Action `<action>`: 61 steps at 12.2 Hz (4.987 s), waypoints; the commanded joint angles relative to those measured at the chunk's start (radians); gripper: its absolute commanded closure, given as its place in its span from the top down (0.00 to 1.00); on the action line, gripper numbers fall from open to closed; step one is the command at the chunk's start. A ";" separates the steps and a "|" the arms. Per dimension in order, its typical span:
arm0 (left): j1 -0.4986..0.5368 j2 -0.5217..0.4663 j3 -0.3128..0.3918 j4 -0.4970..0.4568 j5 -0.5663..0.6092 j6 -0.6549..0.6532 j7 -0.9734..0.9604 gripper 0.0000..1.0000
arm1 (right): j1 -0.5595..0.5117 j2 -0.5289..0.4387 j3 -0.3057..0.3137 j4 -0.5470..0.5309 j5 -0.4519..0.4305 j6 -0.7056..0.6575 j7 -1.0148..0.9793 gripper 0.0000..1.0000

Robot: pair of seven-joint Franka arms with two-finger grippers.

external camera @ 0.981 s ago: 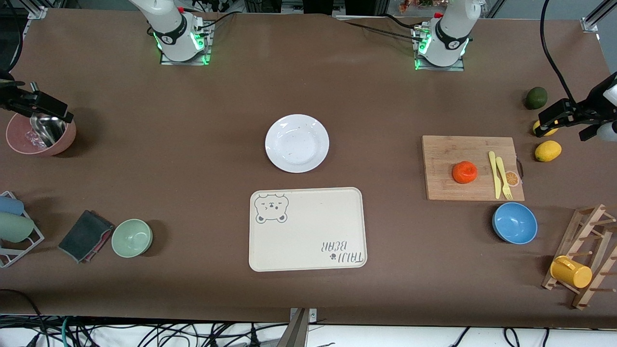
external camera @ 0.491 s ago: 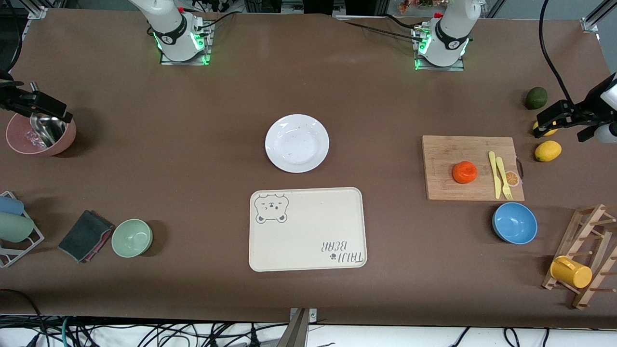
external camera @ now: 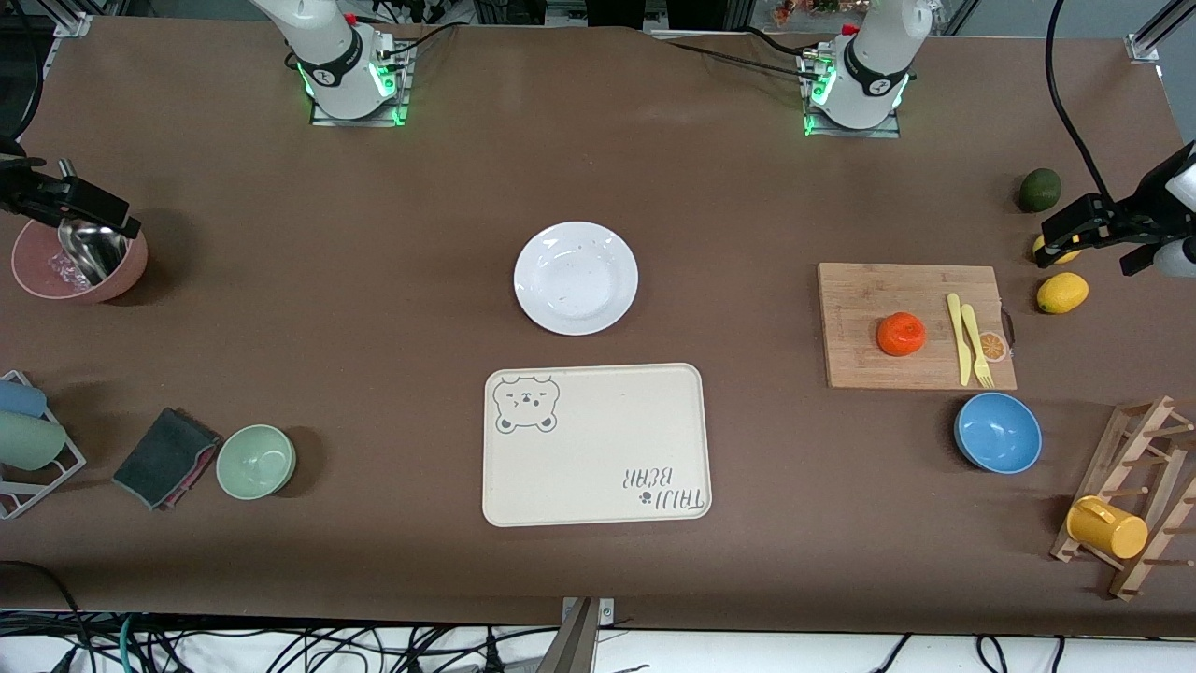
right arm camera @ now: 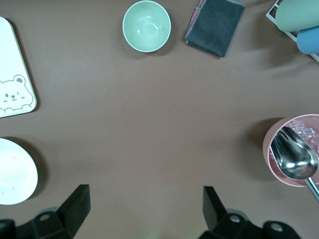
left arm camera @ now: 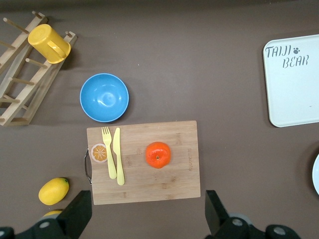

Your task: Place orange and plate with both arms

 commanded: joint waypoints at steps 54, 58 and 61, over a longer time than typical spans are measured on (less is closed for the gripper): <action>-0.038 0.300 0.000 -0.393 0.061 0.494 -0.020 1.00 | 0.000 0.003 0.006 0.023 0.006 -0.007 0.012 1.00; -0.020 0.314 0.002 -0.473 0.062 0.597 -0.038 1.00 | -0.002 0.003 0.000 0.022 0.006 -0.009 0.012 1.00; -0.021 0.330 0.002 -0.496 0.062 0.615 -0.095 1.00 | -0.002 0.003 0.000 0.022 0.006 -0.010 0.011 1.00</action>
